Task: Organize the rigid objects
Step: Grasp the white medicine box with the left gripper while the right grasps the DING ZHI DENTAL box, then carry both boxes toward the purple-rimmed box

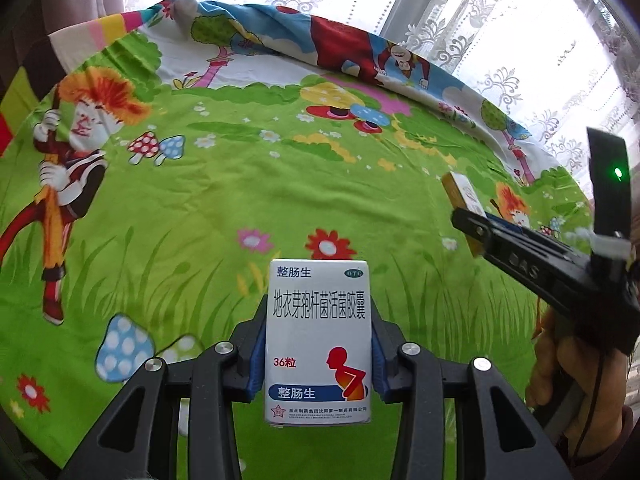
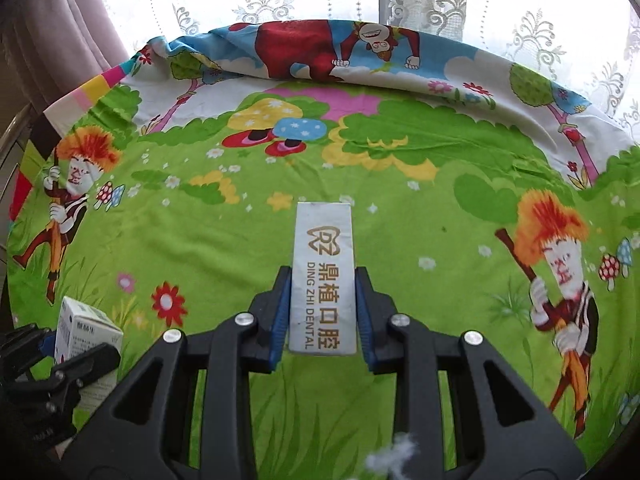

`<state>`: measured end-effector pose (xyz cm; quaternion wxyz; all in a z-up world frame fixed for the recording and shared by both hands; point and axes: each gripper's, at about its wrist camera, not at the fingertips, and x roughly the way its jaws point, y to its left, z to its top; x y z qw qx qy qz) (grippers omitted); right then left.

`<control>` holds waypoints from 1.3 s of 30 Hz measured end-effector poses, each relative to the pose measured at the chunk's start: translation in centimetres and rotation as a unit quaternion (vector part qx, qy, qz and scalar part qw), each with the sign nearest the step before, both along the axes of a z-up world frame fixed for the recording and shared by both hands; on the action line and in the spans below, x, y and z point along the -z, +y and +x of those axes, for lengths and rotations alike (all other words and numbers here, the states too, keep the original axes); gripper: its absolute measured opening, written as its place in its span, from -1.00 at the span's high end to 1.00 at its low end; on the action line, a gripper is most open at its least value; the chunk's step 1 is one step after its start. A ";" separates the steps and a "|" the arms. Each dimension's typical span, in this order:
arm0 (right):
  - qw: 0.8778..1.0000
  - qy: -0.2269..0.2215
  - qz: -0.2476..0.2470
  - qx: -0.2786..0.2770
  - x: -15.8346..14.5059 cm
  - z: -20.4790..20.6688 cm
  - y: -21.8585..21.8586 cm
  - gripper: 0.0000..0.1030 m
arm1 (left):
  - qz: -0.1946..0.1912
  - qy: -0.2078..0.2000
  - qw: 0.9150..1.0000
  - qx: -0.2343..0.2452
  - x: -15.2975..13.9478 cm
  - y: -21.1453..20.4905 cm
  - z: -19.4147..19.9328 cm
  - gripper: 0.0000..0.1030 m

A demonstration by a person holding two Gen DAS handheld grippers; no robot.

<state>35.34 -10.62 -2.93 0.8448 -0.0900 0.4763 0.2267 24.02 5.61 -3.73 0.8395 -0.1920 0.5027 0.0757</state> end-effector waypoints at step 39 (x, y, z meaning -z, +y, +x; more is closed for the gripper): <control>0.977 -0.020 -0.002 0.212 -8.9 -28.3 -25.0 0.34 | 0.016 -0.057 0.967 0.249 -7.8 -22.1 -14.1 0.18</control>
